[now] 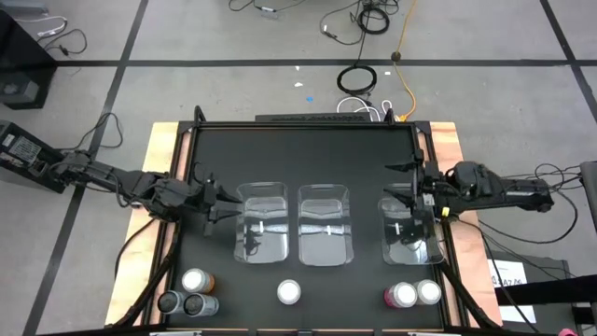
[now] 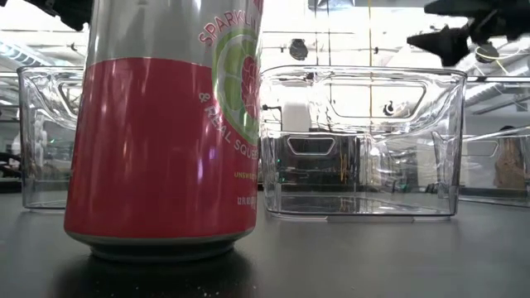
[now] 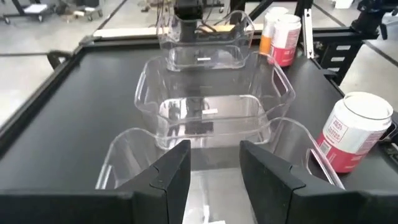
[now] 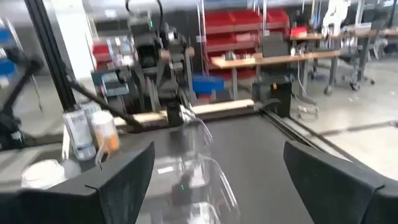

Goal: Sort soda cans
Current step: Move the right transparent bin to the center

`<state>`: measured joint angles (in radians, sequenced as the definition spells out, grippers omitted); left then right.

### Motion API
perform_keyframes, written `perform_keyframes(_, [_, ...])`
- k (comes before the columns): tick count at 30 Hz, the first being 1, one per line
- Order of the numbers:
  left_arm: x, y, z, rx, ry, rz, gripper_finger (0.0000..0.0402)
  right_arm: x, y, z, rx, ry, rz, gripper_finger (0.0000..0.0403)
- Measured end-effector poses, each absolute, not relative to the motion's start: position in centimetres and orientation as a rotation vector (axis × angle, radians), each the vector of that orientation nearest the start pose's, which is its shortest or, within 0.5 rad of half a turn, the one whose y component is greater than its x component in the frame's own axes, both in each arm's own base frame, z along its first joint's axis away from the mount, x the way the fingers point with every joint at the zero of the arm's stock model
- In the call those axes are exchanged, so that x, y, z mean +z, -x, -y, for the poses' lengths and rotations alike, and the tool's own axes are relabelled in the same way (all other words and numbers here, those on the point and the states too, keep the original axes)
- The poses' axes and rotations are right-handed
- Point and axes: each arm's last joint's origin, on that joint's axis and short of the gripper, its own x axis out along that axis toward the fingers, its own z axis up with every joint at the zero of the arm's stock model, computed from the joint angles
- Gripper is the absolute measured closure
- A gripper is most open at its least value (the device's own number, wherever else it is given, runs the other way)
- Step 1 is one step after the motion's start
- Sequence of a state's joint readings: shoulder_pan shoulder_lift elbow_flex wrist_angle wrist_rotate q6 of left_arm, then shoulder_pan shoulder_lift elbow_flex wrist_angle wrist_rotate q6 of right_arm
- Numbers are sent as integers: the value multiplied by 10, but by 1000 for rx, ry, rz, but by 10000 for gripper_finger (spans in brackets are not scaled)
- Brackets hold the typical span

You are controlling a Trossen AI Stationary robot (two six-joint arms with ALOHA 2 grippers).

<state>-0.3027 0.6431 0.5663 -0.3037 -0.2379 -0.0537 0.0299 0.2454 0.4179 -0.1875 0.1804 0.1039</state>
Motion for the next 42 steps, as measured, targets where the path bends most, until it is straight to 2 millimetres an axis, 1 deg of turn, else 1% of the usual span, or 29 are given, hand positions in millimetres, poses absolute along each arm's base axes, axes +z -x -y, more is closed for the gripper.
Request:
perform_keyframes(2, [269,-137,36,-57,-63,-350,253,285,-98,2,-155,-85,-67,53])
perform_keyframes(5, [266,-127,33,-60,-79,-325,253,309,-112,2,-159,-75,-151,53])
perform_keyframes(9, [255,-113,28,-60,-61,-285,253,331,-139,1,-171,-108,-273,53])
perform_keyframes(11, [249,-108,27,-61,-50,-245,253,337,-154,1,-182,-140,-338,53])
perform_keyframes(13, [245,-104,25,-62,-33,-184,253,339,-168,0,-199,-181,-421,53])
perform_keyframes(16, [238,-99,24,-62,-23,-149,253,343,-185,0,-239,-277,-537,53])
perform_keyframes(20, [228,-94,22,-65,-18,-132,253,346,-203,-3,-270,-434,-695,53])
perform_keyframes(23, [223,-92,22,-65,-15,-119,253,350,-213,-4,-286,-538,-774,53])
perform_keyframes(27, [218,-89,21,-65,-12,-111,253,351,-221,-5,-331,-627,-775,53])
perform_keyframes(37, [218,-87,20,-65,-17,-101,253,351,-235,-5,-357,-741,-701,53])
perform_keyframes(42, [215,-87,20,-64,-19,-128,253,354,-242,-5,-321,-727,-643,53])
